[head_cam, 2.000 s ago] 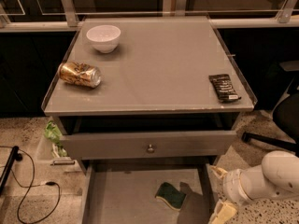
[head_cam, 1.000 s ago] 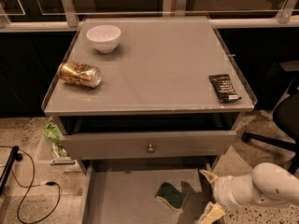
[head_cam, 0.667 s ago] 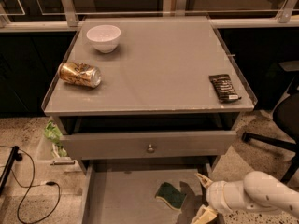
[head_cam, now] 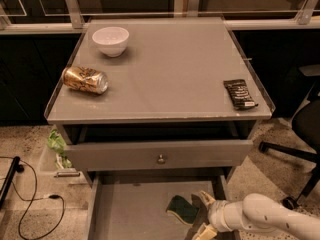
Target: Pick sponge from middle drawer and place on counter
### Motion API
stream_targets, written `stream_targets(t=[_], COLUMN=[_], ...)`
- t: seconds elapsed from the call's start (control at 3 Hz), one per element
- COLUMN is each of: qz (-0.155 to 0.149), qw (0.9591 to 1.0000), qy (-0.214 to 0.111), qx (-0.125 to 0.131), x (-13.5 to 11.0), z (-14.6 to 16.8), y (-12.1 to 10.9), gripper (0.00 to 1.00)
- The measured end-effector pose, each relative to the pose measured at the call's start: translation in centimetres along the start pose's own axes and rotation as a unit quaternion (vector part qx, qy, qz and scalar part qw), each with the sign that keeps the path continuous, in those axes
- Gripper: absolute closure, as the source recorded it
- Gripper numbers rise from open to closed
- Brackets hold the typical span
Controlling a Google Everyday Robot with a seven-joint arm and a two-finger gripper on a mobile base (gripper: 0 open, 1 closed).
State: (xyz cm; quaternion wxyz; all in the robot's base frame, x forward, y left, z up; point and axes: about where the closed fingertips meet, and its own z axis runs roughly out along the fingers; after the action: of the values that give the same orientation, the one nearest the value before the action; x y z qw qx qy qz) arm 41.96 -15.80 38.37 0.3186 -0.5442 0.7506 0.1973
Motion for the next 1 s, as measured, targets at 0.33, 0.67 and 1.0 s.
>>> stream_targets(t=[0.33,0.67,1.0], qz=[0.007,0.012,0.023], qw=[0.9999,0.9996,0.9992], qy=[-0.009,-0.013,-0.015], qx=[0.008,0.023,0.03], x=[0.4,0.5,0.6], z=[2.2,3.3,4.3], y=[-0.5,-1.2,-1.4], gripper=[0.0,0.0,0.0])
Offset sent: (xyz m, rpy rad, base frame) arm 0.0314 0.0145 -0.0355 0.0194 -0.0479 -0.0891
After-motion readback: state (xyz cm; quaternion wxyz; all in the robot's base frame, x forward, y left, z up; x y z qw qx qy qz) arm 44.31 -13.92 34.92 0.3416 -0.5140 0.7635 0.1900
